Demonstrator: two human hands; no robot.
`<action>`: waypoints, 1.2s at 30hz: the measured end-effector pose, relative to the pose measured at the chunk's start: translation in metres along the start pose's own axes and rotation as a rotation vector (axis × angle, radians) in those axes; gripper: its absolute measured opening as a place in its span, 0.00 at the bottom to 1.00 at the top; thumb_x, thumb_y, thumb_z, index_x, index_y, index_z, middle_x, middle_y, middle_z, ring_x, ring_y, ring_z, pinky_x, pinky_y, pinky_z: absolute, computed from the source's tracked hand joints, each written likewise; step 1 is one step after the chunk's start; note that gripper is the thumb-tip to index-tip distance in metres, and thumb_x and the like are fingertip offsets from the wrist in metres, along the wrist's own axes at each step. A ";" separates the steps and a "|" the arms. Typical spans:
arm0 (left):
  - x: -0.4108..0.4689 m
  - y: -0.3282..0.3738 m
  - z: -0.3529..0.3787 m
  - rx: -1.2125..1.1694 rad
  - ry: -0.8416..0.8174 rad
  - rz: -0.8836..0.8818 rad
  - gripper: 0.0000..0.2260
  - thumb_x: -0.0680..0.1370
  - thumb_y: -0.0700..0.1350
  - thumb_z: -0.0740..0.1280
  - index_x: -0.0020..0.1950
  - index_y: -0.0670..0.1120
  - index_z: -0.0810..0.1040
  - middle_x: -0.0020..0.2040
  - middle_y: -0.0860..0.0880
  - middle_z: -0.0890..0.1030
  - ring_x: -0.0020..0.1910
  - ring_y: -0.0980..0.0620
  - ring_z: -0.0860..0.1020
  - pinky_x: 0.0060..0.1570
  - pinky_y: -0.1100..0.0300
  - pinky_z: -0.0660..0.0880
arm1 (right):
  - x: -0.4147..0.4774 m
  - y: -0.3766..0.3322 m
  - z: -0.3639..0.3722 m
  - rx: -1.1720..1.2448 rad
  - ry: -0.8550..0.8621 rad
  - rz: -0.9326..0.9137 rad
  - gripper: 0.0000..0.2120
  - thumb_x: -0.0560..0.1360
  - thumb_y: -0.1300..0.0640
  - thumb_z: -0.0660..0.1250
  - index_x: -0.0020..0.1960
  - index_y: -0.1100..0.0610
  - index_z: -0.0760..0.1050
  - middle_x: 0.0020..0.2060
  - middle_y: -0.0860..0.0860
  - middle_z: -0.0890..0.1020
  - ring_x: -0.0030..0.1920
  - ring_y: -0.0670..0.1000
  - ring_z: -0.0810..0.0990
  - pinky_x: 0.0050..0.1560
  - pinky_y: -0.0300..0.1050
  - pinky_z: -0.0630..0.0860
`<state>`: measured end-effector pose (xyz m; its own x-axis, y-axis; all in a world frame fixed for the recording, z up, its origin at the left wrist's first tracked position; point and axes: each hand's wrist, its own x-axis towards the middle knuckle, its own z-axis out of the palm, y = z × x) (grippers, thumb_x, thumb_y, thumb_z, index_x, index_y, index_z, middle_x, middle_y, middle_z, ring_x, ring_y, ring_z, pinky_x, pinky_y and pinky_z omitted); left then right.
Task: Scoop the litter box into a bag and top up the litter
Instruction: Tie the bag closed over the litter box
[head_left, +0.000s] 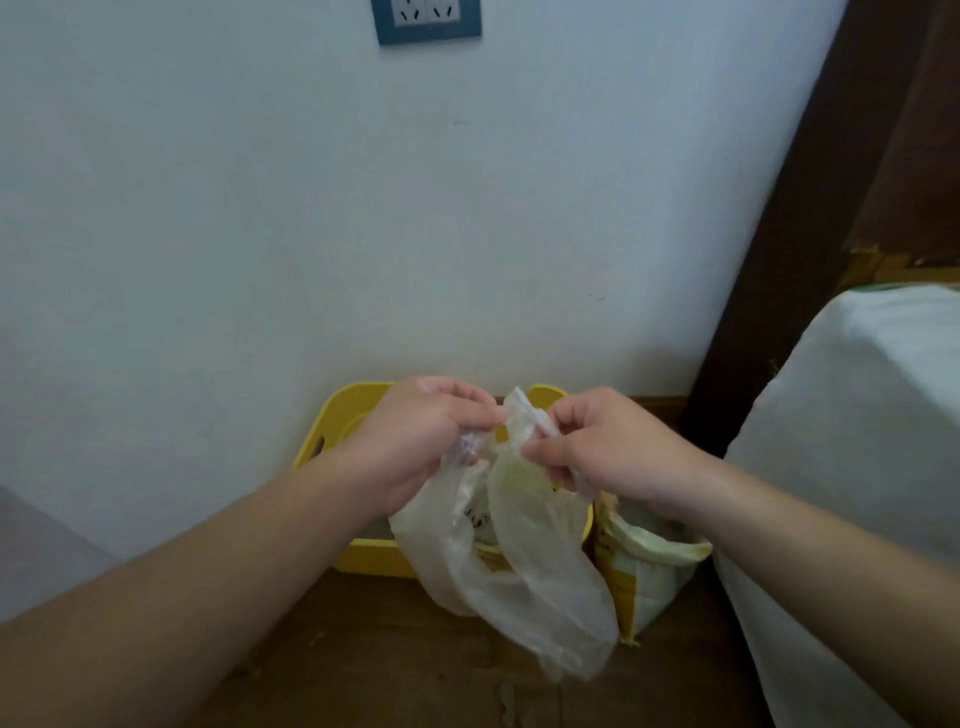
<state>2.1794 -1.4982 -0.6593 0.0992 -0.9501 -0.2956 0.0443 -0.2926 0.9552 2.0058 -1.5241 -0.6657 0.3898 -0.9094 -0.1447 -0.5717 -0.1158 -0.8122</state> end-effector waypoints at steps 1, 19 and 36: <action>-0.003 -0.002 -0.003 -0.022 -0.029 0.012 0.07 0.70 0.30 0.73 0.40 0.41 0.79 0.33 0.44 0.78 0.28 0.50 0.76 0.31 0.59 0.74 | -0.001 -0.001 0.001 -0.067 0.017 -0.018 0.12 0.73 0.56 0.73 0.37 0.64 0.79 0.26 0.52 0.79 0.26 0.47 0.74 0.31 0.40 0.70; -0.021 -0.008 -0.010 0.313 0.005 0.444 0.11 0.67 0.36 0.79 0.38 0.49 0.81 0.31 0.52 0.82 0.30 0.57 0.77 0.34 0.62 0.73 | -0.014 -0.020 -0.004 -0.449 0.172 -0.179 0.25 0.75 0.44 0.68 0.26 0.56 0.65 0.19 0.49 0.68 0.21 0.46 0.65 0.25 0.43 0.62; -0.022 -0.030 -0.010 0.295 -0.093 0.444 0.12 0.67 0.34 0.79 0.33 0.50 0.82 0.40 0.52 0.85 0.41 0.51 0.84 0.45 0.57 0.78 | -0.007 -0.011 0.003 0.440 -0.065 -0.077 0.10 0.69 0.73 0.73 0.46 0.61 0.83 0.37 0.59 0.84 0.36 0.51 0.81 0.38 0.42 0.80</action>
<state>2.1862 -1.4676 -0.6815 -0.0445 -0.9909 0.1266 -0.2639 0.1339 0.9552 2.0118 -1.5154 -0.6577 0.4722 -0.8760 -0.0980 -0.1828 0.0114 -0.9831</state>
